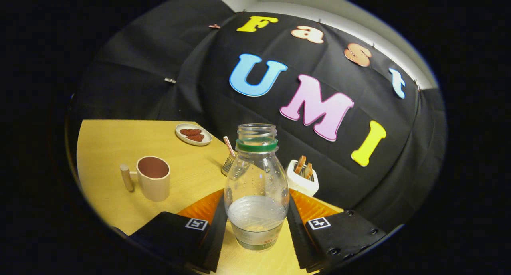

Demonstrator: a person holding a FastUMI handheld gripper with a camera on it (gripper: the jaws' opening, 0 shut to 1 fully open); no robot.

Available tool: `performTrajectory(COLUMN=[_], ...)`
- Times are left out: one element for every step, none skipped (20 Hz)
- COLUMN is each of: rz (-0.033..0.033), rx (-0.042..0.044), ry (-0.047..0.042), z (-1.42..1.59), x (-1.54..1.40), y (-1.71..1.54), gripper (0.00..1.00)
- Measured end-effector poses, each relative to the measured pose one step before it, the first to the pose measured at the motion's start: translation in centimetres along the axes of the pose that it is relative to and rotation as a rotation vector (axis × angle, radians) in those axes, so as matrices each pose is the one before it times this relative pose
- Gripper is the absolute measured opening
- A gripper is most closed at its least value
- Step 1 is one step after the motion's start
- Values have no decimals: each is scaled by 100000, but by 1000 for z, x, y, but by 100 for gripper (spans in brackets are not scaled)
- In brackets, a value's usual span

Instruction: Take the bottle from table, then pour the juice into the cup, finally place the bottle on the coaster

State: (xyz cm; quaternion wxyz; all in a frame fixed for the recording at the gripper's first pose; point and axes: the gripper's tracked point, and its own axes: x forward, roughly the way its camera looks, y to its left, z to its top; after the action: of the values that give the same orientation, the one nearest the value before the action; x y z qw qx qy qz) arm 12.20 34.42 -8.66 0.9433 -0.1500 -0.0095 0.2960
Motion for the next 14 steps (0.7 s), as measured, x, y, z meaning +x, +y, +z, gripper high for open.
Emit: performTrajectory(rz=[325, 291, 21, -213, -638, -679, -143, -16, -82, 18, -148, -59, -249, -844], rx=[-3154, -2920, -2972, -3391, -3871, -3695, -3458, -3309, -3290, -2819, -2661, -2372, -2142, -2407], ry=[45, 300, 475, 233, 590, 1259, 1494, 1710, 1123, 577, 525, 638, 683, 861], z=[524, 232, 358, 341, 260, 35, -185, -194, -6, 118, 165, 31, -35, 4], x=[328, 328, 274, 287, 253, 334, 359, 331, 251, 221, 111, 377, 232, 229], y=[487, 517, 536, 555, 464, 386, 502, 543, 460, 523, 410, 193, 213, 103], gripper=[75, 75, 75, 75, 75, 75, 75, 75, 75, 75, 75, 75, 75, 75])
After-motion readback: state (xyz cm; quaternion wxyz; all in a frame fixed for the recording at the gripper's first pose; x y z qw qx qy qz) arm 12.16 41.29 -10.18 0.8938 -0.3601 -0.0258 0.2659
